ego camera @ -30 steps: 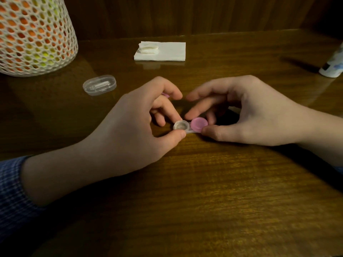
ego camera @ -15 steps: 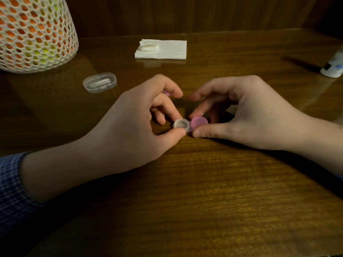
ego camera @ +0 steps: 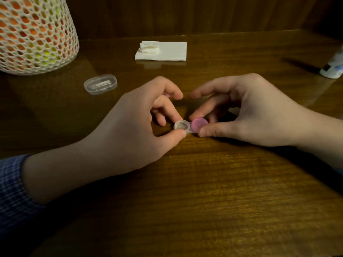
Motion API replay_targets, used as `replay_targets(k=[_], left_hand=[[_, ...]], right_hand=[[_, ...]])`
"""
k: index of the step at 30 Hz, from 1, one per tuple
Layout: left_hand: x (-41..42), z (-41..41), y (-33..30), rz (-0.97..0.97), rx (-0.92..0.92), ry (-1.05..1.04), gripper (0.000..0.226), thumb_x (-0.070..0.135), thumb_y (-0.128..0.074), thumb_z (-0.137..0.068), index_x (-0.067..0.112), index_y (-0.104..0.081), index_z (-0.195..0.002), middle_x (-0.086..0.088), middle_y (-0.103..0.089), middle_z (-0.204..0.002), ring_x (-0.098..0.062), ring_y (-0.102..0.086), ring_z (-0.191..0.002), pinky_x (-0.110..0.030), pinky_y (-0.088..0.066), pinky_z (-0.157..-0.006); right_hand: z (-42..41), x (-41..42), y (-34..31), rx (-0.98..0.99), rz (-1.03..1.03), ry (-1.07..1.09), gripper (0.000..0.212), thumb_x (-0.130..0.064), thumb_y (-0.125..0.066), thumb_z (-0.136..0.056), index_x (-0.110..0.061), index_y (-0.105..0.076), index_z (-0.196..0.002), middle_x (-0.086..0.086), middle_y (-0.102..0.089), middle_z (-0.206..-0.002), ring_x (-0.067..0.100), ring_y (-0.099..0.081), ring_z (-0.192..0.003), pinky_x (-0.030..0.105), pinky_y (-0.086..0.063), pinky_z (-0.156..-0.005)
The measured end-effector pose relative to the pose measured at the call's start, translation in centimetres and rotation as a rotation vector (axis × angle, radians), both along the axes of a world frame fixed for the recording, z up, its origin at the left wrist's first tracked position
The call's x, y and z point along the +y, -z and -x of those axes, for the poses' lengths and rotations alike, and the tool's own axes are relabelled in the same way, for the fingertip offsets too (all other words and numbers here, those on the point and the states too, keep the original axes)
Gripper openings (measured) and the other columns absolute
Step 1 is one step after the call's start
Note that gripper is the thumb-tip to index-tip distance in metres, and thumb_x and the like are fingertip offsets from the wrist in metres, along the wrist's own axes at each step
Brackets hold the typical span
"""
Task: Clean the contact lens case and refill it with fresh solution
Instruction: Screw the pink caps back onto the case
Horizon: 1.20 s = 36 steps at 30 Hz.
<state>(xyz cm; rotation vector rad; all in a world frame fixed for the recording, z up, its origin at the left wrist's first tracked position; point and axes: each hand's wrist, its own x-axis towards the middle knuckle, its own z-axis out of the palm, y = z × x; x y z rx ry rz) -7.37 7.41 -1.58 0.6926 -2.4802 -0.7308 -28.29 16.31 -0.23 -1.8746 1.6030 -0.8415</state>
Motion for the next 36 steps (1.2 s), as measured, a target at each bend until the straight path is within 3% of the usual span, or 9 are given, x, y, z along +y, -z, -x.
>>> replay_targets(k=[8,14,18,21,26,32,36], left_hand=[[-0.06,0.06,-0.06,-0.012,0.01,0.004,0.054,0.039,-0.08,-0.074,0.024,-0.06,-0.121,0.015,-0.075,-0.088,-0.009,-0.069,-0.081,-0.012,-0.049,-0.067],[-0.07,0.12,0.04,-0.02,0.016,-0.001,0.052,0.037,-0.079,-0.073,0.022,-0.061,-0.119,0.013,-0.075,-0.088,-0.012,-0.072,-0.078,-0.029,-0.057,-0.065],[-0.09,0.16,0.03,-0.017,0.017,-0.001,0.052,0.038,-0.078,-0.073,0.022,-0.061,-0.12,0.014,-0.075,-0.088,-0.011,-0.072,-0.078,-0.032,-0.059,-0.067],[-0.06,0.2,0.04,-0.027,0.026,0.007,0.053,0.038,-0.077,-0.073,0.02,-0.06,-0.121,0.013,-0.075,-0.087,-0.011,-0.072,-0.079,-0.031,-0.058,-0.067],[-0.11,0.11,0.12,-0.029,0.037,0.024,0.054,0.037,-0.077,-0.073,0.019,-0.06,-0.121,0.013,-0.075,-0.087,-0.012,-0.071,-0.08,-0.028,-0.057,-0.066],[-0.18,0.13,0.08,-0.041,0.03,0.019,0.05,0.038,-0.078,-0.073,0.021,-0.062,-0.118,0.014,-0.075,-0.086,-0.01,-0.071,-0.079,-0.026,-0.058,-0.066],[-0.09,0.11,0.03,-0.042,0.024,0.017,0.049,0.039,-0.076,-0.073,0.021,-0.063,-0.116,0.014,-0.075,-0.086,-0.01,-0.071,-0.079,-0.028,-0.058,-0.066]], right_hand=[[-0.41,0.11,0.15,0.005,0.037,0.065,0.064,-0.036,-0.089,-0.062,-0.03,-0.066,-0.121,-0.021,-0.079,-0.09,-0.002,-0.075,-0.075,0.018,-0.058,-0.084],[-0.49,-0.01,0.42,0.047,0.076,0.103,0.057,-0.043,-0.09,-0.057,-0.035,-0.067,-0.109,-0.026,-0.076,-0.089,-0.008,-0.073,-0.076,0.006,-0.053,-0.079],[-0.53,-0.09,0.57,0.06,0.105,0.105,0.054,-0.054,-0.085,-0.055,-0.04,-0.065,-0.102,-0.025,-0.075,-0.092,-0.005,-0.072,-0.077,0.018,-0.058,-0.08],[-0.16,-0.15,0.37,0.045,0.076,0.043,0.058,-0.052,-0.084,-0.06,-0.035,-0.068,-0.113,-0.018,-0.076,-0.096,0.002,-0.074,-0.082,0.027,-0.062,-0.078],[0.37,-0.24,-0.01,-0.012,0.017,-0.049,0.062,-0.035,-0.082,-0.073,-0.026,-0.063,-0.131,-0.017,-0.08,-0.101,0.005,-0.076,-0.084,0.021,-0.06,-0.085],[0.13,-0.16,0.3,-0.011,0.049,0.011,0.058,-0.037,-0.088,-0.062,-0.031,-0.066,-0.116,-0.019,-0.079,-0.089,-0.002,-0.075,-0.077,0.017,-0.058,-0.083],[-0.14,-0.21,0.5,0.009,0.082,0.054,0.054,-0.045,-0.088,-0.058,-0.035,-0.068,-0.107,-0.018,-0.078,-0.088,-0.001,-0.074,-0.077,0.022,-0.06,-0.08]])
